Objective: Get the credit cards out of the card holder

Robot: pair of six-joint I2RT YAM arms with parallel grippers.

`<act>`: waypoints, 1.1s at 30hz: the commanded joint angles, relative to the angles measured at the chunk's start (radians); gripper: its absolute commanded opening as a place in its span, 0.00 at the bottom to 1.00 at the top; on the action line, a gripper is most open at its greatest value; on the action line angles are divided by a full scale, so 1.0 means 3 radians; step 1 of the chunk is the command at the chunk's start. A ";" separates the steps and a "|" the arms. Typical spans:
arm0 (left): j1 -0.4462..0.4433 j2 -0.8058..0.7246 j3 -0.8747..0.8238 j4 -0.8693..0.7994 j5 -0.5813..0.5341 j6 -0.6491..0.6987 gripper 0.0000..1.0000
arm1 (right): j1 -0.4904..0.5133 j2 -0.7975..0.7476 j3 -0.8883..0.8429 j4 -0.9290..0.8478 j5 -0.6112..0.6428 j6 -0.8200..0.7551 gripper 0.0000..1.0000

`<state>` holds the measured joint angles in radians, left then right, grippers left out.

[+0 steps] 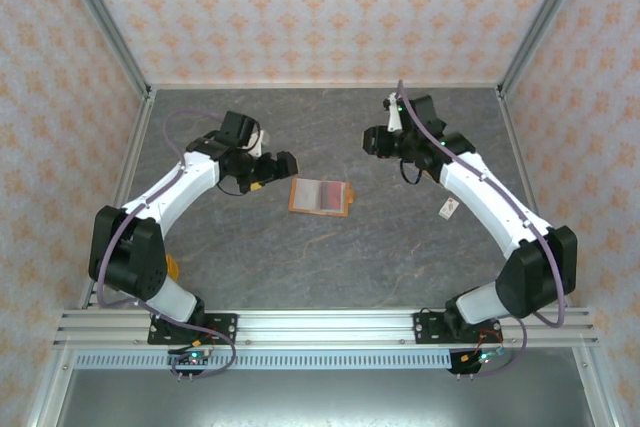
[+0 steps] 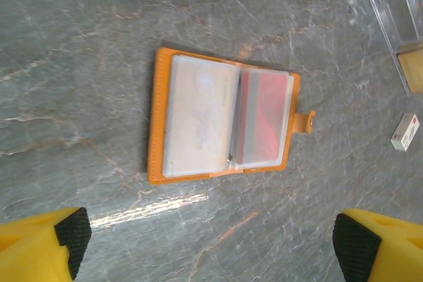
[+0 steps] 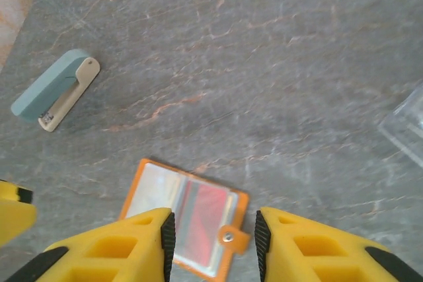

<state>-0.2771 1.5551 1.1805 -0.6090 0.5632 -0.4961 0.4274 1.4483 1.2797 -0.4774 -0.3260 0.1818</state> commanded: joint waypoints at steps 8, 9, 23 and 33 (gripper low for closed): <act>-0.0229 0.0336 -0.0051 0.0453 -0.0007 -0.0351 0.81 | 0.0605 0.0863 0.0090 -0.0085 0.0310 0.1218 0.40; -0.0249 0.0378 -0.0052 0.0483 -0.0009 -0.0383 0.78 | 0.0635 0.0940 0.0087 -0.0050 0.0312 0.1308 0.39; -0.0387 0.0886 -0.0010 0.0857 0.0296 -0.0668 0.39 | 0.0702 0.1520 0.0157 0.0034 0.0246 0.1507 0.31; -0.0403 0.1131 -0.0011 0.0728 0.0110 -0.0637 0.33 | 0.0702 0.1715 0.0272 -0.0118 0.0335 0.1460 0.31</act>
<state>-0.3939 1.8763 1.1698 -0.3767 0.6342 -0.6842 0.6342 1.9423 1.3327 -0.4732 -0.2729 0.6170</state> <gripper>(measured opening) 0.332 0.308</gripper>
